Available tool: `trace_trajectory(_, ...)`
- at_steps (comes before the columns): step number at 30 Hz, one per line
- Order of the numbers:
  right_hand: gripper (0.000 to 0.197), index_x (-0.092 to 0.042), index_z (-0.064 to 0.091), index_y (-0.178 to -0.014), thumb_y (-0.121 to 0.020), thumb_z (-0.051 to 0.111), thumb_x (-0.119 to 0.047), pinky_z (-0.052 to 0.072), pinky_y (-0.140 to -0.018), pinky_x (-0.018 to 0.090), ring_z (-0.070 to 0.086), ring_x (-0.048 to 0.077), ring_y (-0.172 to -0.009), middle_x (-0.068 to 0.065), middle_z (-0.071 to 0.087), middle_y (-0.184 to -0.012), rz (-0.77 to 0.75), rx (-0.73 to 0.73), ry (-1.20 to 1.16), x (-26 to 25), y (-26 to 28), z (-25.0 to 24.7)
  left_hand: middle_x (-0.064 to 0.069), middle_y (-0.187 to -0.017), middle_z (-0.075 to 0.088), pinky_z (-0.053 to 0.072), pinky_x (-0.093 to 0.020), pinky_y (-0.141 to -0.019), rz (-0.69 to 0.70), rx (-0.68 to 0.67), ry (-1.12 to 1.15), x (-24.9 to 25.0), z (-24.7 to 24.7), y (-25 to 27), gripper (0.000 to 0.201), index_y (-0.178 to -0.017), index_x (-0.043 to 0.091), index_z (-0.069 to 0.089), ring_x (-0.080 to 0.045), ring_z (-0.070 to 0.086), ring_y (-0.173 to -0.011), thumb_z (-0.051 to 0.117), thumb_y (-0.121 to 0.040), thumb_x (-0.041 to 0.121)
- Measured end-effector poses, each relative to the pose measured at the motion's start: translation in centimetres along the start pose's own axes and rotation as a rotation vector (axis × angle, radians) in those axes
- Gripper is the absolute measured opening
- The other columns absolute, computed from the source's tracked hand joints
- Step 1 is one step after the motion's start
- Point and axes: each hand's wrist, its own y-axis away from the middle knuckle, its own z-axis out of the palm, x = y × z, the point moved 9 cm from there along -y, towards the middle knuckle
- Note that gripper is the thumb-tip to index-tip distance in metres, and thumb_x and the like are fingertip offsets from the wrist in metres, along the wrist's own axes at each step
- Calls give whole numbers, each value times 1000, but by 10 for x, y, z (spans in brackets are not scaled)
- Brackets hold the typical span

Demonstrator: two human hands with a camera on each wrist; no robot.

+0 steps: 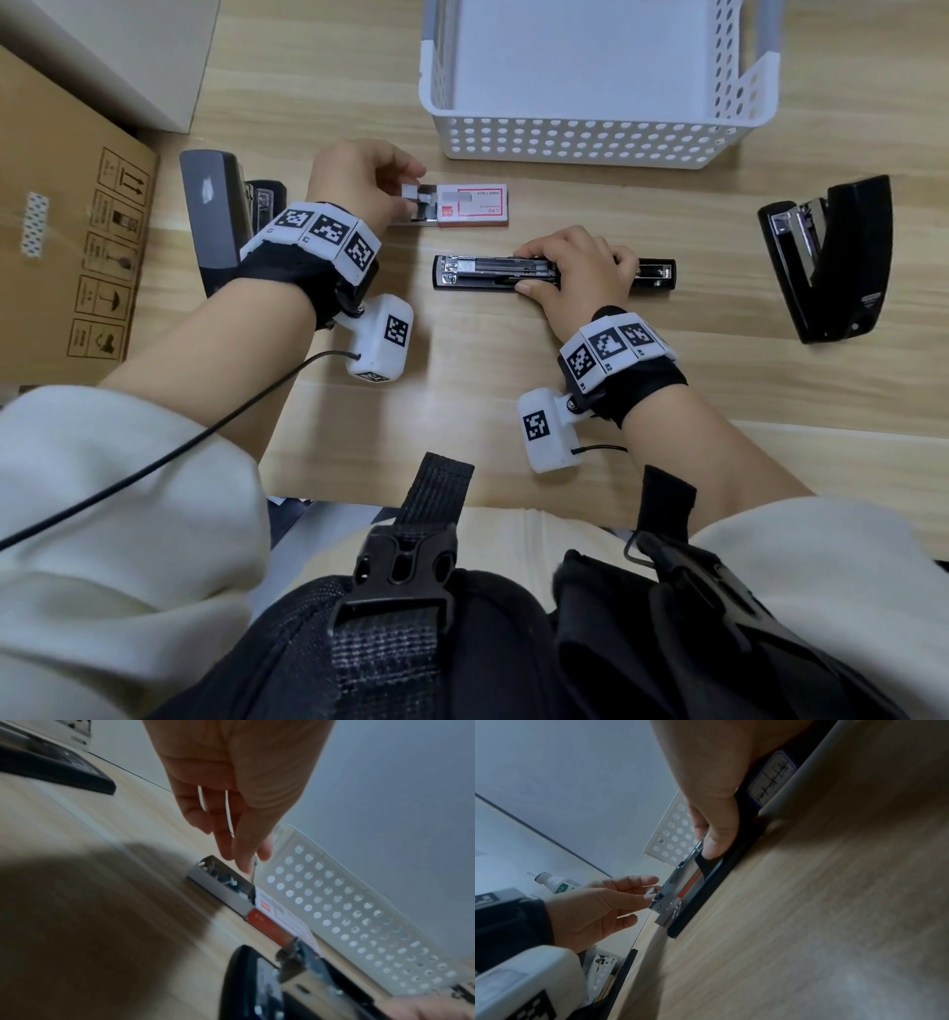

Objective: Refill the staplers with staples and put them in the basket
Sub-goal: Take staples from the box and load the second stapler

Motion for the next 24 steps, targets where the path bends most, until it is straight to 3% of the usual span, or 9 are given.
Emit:
trace_trajectory(2,26,-34,63,-106,-81,65,-33,9,-98,27,45,11,-110,-10,56,-111,-2,1,1,-1,0,0,3,-92,64,45,-2,-71,-9,-17,58,2,2,3,38,-107,16,66,2,56,-71,71,-72,2)
trace_trajectory(4,26,-34,63,-106,-81,65,-33,10,-99,29,46,12,-110,-9,56,-111,-3,2,-1,-1,0,-1,4,-92,63,42,3,-65,2,-19,83,8,4,7,38,-109,14,66,5,53,-68,72,-73,4)
trace_trajectory(7,26,-33,63,-106,-81,65,-33,12,-102,31,46,12,-110,-9,56,-111,-3,3,-6,-1,1,-1,2,-88,65,44,0,-69,32,-47,177,19,13,18,35,-104,10,68,5,55,-65,74,-71,3)
trace_trajectory(10,25,-34,63,-105,-80,65,-33,12,-101,31,46,12,-111,-9,56,-111,-3,4,-3,-1,1,-2,7,-68,57,42,-2,-66,29,-87,221,27,28,31,29,-97,11,70,1,51,-59,74,-69,3)
trace_trajectory(12,25,-34,63,-104,-79,66,-33,12,-100,31,46,12,-111,-9,56,-110,-2,7,-1,0,0,-1,8,-65,54,42,-3,-64,44,-102,219,33,38,38,28,-94,14,71,3,49,-56,75,-69,4)
trace_trajectory(15,26,-35,63,-104,-79,67,-33,13,-100,32,46,13,-110,-9,57,-110,-5,9,11,0,0,0,5,-80,61,42,-5,-71,71,-122,132,38,49,46,30,-98,14,70,-2,54,-73,75,-69,8)
trace_trajectory(17,26,-35,63,-104,-78,67,-33,13,-99,32,46,13,-110,-9,57,-110,-7,11,9,0,0,0,0,-92,64,45,-15,-84,61,-136,82,36,54,48,30,-100,14,70,-8,56,-87,75,-71,9)
trace_trajectory(19,26,-35,63,-104,-78,66,-33,11,-97,30,46,13,-110,-10,56,-110,-8,9,13,0,-1,0,-4,-100,68,46,-23,-92,43,-152,70,33,59,50,29,-101,14,70,-11,59,-92,74,-72,9)
trace_trajectory(24,26,-35,62,-105,-79,66,-33,12,-98,31,46,13,-110,-10,56,-110,-11,7,18,0,-1,1,-7,-102,69,47,-19,-86,-14,-146,133,26,63,52,30,-102,11,69,-9,58,-87,73,-73,6)
